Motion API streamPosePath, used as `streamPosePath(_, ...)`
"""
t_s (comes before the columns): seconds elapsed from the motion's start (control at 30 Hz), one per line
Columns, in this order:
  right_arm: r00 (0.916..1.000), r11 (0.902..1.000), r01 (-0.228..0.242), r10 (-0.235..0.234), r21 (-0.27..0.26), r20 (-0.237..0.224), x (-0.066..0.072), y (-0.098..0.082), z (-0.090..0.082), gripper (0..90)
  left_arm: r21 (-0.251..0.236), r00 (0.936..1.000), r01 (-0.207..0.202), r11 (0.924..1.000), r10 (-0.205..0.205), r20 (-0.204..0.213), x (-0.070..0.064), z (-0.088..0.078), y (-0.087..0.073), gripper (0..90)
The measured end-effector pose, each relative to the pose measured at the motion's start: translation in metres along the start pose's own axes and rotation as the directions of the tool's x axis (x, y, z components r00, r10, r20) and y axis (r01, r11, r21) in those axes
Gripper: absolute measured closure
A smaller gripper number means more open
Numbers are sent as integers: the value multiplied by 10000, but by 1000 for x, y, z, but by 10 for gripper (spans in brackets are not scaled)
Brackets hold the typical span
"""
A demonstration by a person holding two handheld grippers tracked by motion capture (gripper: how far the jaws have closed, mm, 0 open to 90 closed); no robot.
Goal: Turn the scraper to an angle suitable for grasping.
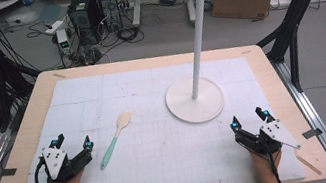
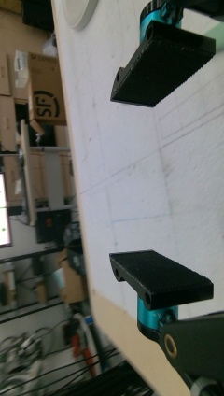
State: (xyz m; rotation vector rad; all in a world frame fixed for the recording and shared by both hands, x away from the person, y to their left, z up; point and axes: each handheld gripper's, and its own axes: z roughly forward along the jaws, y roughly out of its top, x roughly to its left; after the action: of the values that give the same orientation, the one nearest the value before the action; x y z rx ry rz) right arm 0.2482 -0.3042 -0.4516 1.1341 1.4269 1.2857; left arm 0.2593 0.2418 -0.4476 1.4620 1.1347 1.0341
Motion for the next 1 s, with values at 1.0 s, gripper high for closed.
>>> streamPosePath(1.0, 9998, 9997, 154, -152, 199, -89, 1, 1, 2, 187, 2289, 9444, -1899, 9547, 1139, 3086, -31, 15, 3, 346)
